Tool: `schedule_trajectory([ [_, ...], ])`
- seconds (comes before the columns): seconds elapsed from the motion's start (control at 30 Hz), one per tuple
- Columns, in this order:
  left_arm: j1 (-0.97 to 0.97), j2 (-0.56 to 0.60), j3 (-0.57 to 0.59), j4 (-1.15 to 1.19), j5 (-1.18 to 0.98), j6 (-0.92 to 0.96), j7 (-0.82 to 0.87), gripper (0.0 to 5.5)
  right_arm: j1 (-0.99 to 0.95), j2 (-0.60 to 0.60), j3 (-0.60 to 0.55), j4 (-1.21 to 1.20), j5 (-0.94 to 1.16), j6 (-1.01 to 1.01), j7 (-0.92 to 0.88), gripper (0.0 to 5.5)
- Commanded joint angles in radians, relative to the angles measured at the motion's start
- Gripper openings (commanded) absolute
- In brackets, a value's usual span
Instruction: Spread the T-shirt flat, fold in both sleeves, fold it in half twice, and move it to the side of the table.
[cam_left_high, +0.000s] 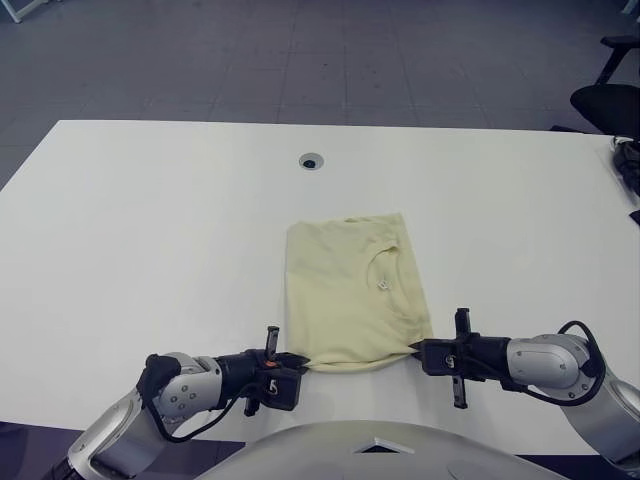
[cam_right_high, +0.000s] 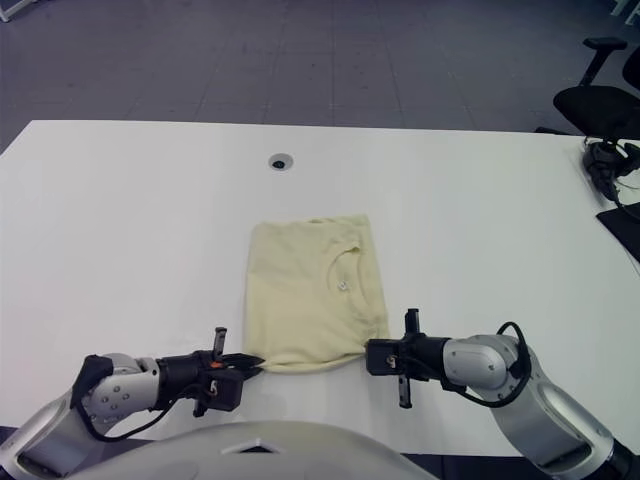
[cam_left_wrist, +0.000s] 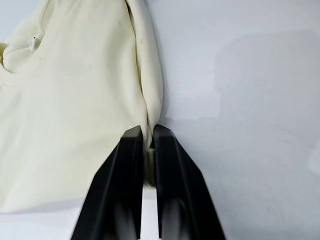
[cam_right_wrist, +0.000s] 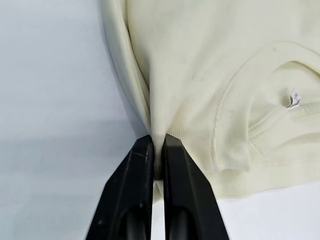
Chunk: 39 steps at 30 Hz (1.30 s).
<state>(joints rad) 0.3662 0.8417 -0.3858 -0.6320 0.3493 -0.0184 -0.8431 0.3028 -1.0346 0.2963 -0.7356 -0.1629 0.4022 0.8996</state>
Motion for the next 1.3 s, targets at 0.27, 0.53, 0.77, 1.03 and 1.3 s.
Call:
schedule_trajectory([
  [0.27, 0.012, 0.111, 0.320, -0.005, -0.435, -0.106, -0.135, 0.13, 0.085, -0.048, -0.288, -0.108, 0.223, -0.008, 0.119, 0.08],
  [0.53, 0.088, 0.170, 0.541, 0.016, -0.713, -0.105, -0.296, 0.13, 0.180, -0.073, -0.622, -0.204, 0.489, 0.067, 0.306, 0.08],
  [0.77, 0.199, 0.192, 0.649, -0.121, -0.934, -0.014, -0.397, 0.12, 0.112, -0.167, -0.770, -0.308, 0.791, 0.214, 0.361, 0.07],
  [1.03, 0.004, 0.157, 0.527, 0.065, -0.841, 0.094, -0.339, 0.12, -0.278, -0.236, -0.428, -0.079, 0.838, 0.298, 0.271, 0.07],
  [1.3, -0.270, 0.085, 0.346, 0.286, -0.763, 0.182, -0.327, 0.12, -0.561, -0.111, -0.072, 0.178, 0.707, 0.372, 0.290, 0.07],
])
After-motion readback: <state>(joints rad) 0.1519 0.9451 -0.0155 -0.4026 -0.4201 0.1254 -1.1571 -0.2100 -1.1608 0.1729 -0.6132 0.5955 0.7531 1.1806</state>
